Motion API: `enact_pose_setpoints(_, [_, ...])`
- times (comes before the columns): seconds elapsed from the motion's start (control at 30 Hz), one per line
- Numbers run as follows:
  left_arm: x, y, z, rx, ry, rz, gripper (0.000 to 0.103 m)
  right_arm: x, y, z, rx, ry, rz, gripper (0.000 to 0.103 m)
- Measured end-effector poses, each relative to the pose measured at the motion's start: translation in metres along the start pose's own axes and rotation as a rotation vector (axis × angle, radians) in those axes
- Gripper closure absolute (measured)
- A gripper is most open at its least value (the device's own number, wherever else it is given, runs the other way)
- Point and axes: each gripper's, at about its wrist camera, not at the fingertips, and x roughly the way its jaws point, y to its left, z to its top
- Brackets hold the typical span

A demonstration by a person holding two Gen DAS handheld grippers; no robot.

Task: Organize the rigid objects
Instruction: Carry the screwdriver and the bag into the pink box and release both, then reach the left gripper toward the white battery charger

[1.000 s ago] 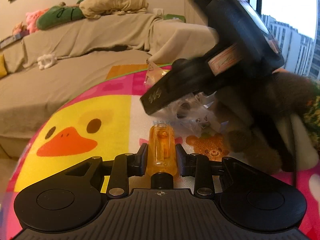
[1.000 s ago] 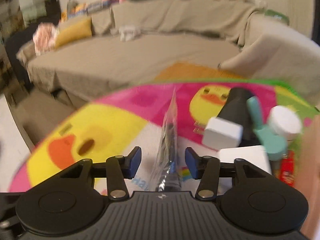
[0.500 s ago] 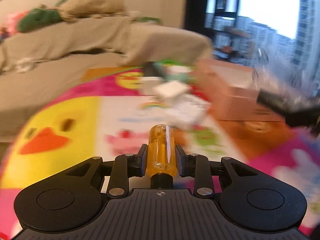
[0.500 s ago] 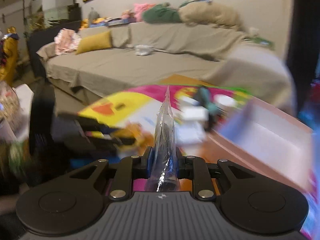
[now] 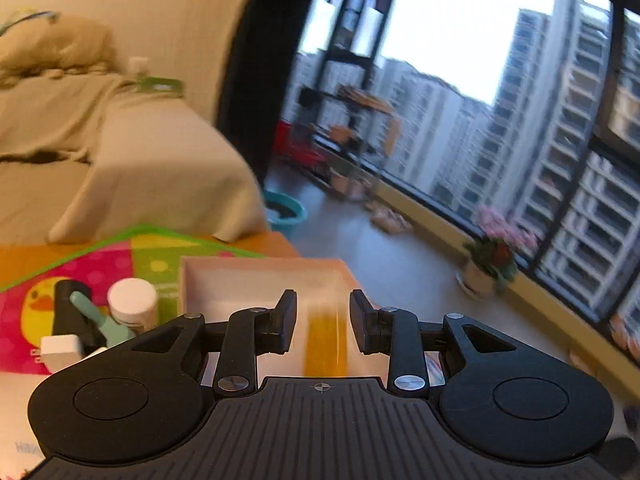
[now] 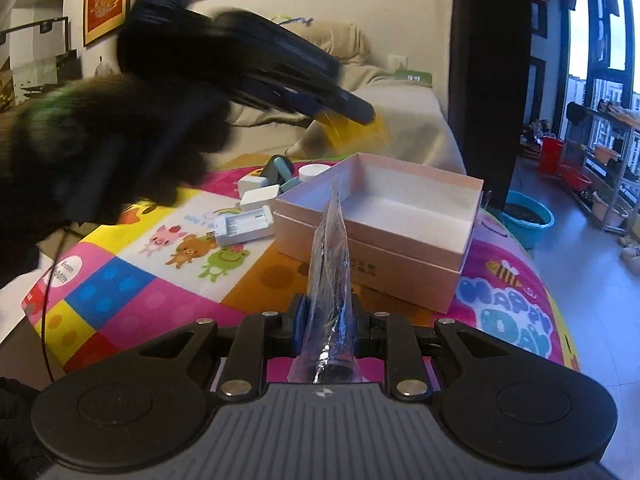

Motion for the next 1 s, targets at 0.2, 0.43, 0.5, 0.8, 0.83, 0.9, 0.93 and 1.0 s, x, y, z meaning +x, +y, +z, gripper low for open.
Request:
enact_pose_setpoints(0.2, [-0.042, 0.045, -0.055, -0.062, -0.054, 0.050, 0.070, -0.002, -0.018, 0.012, 0.070, -0.061, 0.006, 0.083])
enact_pose_setpoints(0.43, [-0.070, 0.071, -0.120, 0.035, 0.065, 0.158, 0.070, 0.044, -0.043, 0.083, 0.120, -0.149, -0.021, 0.083])
enact_pose_setpoints(0.5, [-0.069, 0.072, -0.128, 0.065, 0.095, 0.187, 0.070, 0.068, -0.052, 0.105, 0.142, -0.159, -0.048, 0.070])
enact_pose_setpoints(0.8, [-0.065, 0.079, -0.126, 0.176, 0.090, 0.232, 0.070, 0.084, -0.012, 0.057, 0.005, -0.098, -0.082, 0.019])
enact_pose_setpoints(0.83, [-0.062, 0.080, -0.122, 0.176, 0.089, 0.231, 0.070, 0.080, -0.002, 0.042, -0.034, -0.097, -0.076, 0.018])
enact_pose_setpoints(0.9, [-0.053, 0.085, -0.112, 0.174, 0.081, 0.232, 0.070, 0.074, 0.013, 0.023, -0.079, -0.080, -0.054, 0.018])
enact_pose_setpoints(0.93, [-0.048, 0.088, -0.107, 0.167, 0.075, 0.235, 0.070, 0.072, 0.019, 0.015, -0.088, -0.066, -0.036, 0.018])
enact_pose_setpoints(1.0, [-0.037, 0.097, -0.093, 0.141, 0.059, 0.249, 0.070, 0.070, 0.027, 0.002, -0.089, -0.033, 0.015, 0.018])
